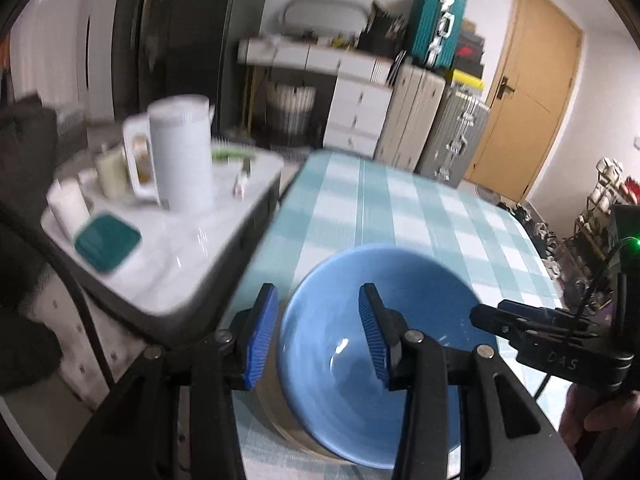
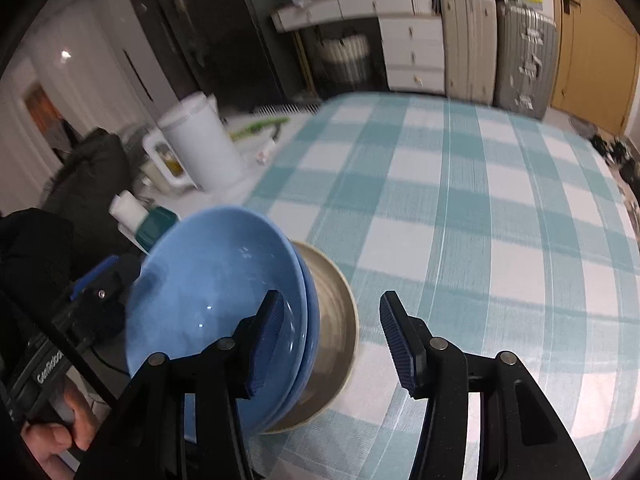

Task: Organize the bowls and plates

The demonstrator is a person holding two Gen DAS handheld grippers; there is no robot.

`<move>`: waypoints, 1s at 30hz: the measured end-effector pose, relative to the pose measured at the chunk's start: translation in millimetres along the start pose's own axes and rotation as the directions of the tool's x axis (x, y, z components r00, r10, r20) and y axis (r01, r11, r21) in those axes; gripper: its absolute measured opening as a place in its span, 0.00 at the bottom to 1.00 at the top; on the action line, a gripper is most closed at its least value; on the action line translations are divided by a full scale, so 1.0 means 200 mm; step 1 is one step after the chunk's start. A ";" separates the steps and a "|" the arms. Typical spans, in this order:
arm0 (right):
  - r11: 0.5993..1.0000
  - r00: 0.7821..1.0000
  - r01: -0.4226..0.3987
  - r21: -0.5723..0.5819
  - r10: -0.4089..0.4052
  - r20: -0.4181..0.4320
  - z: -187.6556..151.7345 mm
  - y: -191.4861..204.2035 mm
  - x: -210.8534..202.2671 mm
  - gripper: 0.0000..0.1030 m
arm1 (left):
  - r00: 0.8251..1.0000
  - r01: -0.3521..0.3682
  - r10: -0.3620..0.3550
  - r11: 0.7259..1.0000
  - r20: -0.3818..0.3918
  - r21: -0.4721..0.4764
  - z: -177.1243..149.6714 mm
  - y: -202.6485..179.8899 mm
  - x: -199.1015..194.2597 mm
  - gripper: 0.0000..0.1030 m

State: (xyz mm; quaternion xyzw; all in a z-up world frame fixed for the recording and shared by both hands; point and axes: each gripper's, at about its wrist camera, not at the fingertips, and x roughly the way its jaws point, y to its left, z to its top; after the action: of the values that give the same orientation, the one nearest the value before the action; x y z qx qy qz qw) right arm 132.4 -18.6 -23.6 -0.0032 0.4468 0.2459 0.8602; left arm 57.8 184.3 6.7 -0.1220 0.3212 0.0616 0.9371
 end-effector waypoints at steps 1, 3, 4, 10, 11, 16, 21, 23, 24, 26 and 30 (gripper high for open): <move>1.000 1.000 -0.006 -0.008 0.006 0.025 -0.01 -0.01 -0.03 0.50 | 0.999 -0.005 0.005 1.000 0.031 0.019 0.00 -0.02 -0.03 0.48; 0.999 0.995 -0.029 -0.034 0.032 0.098 -0.04 -0.02 -0.11 0.59 | 0.996 -0.024 0.019 0.998 0.089 0.060 0.00 -0.07 -0.08 0.54; 0.998 0.990 -0.036 -0.048 0.042 0.136 -0.06 -0.03 -0.16 0.63 | 0.994 -0.036 0.027 0.997 0.110 0.074 0.00 -0.08 -0.10 0.54; 0.995 0.955 -0.041 -0.085 0.065 0.289 -0.22 -0.11 -0.37 0.79 | 0.982 -0.093 0.067 0.985 0.178 0.144 -0.04 -0.21 -0.17 0.61; 0.996 0.946 -0.030 -0.089 0.057 0.320 -0.26 -0.13 -0.40 0.83 | 0.981 -0.095 0.066 0.983 0.181 0.156 -0.05 -0.24 -0.17 0.63; 0.989 0.905 0.049 -0.143 0.016 0.425 -0.41 -0.16 -0.52 0.92 | 0.969 -0.091 0.037 0.974 0.245 0.209 -0.09 -0.42 -0.24 0.93; 0.977 0.856 0.107 -0.183 0.003 0.517 -0.55 -0.20 -0.61 0.99 | 0.930 -0.112 -0.001 0.952 0.368 0.285 -0.15 -0.59 -0.35 1.00; 0.986 0.870 0.047 -0.162 0.039 0.491 -0.56 -0.26 -0.64 0.99 | 0.939 -0.071 -0.051 0.938 0.340 0.338 -0.17 -0.64 -0.35 1.00; 0.991 0.872 0.032 -0.131 0.037 0.487 -0.57 -0.28 -0.66 0.99 | 0.945 -0.053 -0.067 0.933 0.320 0.355 -0.17 -0.66 -0.34 1.00; 0.993 0.871 0.065 -0.097 -0.009 0.490 -0.57 -0.31 -0.71 0.99 | 0.951 -0.041 -0.069 0.938 0.302 0.344 -0.19 -0.68 -0.34 1.00; 0.985 0.801 0.164 -0.059 -0.098 0.590 -0.63 -0.33 -0.83 0.99 | 0.960 -0.011 -0.071 0.957 0.269 0.291 -0.20 -0.70 -0.34 1.00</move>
State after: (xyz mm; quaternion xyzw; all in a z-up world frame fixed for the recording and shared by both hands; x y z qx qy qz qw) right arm -15.6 -175.0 15.5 -0.0044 0.1456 0.1985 0.9692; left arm 7.8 36.9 45.0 0.0213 0.1906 0.0162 0.9813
